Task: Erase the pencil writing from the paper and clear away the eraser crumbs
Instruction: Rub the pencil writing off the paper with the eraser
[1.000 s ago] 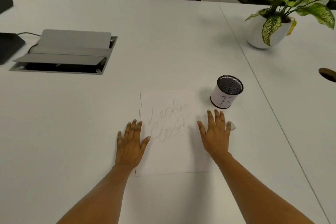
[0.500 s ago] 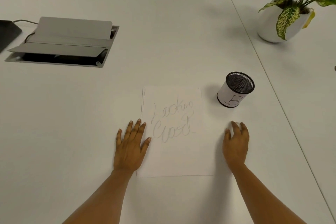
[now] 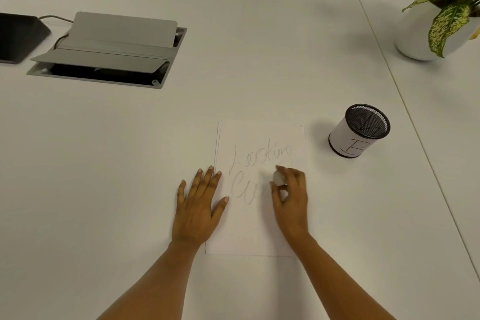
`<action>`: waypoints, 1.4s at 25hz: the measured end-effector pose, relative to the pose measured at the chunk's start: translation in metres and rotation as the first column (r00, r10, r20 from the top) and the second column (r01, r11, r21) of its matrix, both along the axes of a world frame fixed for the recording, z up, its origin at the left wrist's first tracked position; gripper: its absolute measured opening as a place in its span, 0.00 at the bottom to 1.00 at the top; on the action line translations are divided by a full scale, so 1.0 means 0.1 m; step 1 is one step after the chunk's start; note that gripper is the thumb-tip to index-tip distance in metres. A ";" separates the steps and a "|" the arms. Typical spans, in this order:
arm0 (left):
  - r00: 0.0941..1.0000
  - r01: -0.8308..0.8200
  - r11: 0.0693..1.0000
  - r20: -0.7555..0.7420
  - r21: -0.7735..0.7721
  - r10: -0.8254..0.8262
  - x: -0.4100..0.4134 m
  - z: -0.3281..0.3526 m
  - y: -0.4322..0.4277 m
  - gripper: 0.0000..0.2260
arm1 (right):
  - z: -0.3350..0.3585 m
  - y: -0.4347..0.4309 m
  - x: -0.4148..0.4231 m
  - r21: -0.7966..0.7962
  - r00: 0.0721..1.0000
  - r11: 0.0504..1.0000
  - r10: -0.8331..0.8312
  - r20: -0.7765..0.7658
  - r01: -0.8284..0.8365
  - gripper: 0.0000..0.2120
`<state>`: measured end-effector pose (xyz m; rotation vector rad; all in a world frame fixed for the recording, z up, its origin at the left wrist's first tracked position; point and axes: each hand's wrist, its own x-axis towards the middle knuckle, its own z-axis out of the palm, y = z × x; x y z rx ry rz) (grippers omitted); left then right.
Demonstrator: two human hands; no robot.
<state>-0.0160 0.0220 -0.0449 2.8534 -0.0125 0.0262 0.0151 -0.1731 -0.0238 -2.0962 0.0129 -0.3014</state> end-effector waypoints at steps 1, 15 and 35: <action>1.000 0.005 1.000 0.001 -0.022 -0.005 0.00 0.00 0.00 0.29 | -0.03 0.05 -0.01 -0.008 0.998 0.998 0.068 -0.017 -0.068 0.15; 1.000 -0.008 1.000 -0.007 -0.008 0.008 0.00 -0.05 0.02 0.23 | -0.19 0.09 -0.08 -0.158 0.964 0.951 0.259 -0.050 -0.264 0.14; 0.987 0.079 0.987 0.128 0.137 -0.097 0.03 0.03 -0.08 0.22 | -0.02 0.17 -0.13 -0.060 0.979 0.982 0.174 -0.105 -0.181 0.12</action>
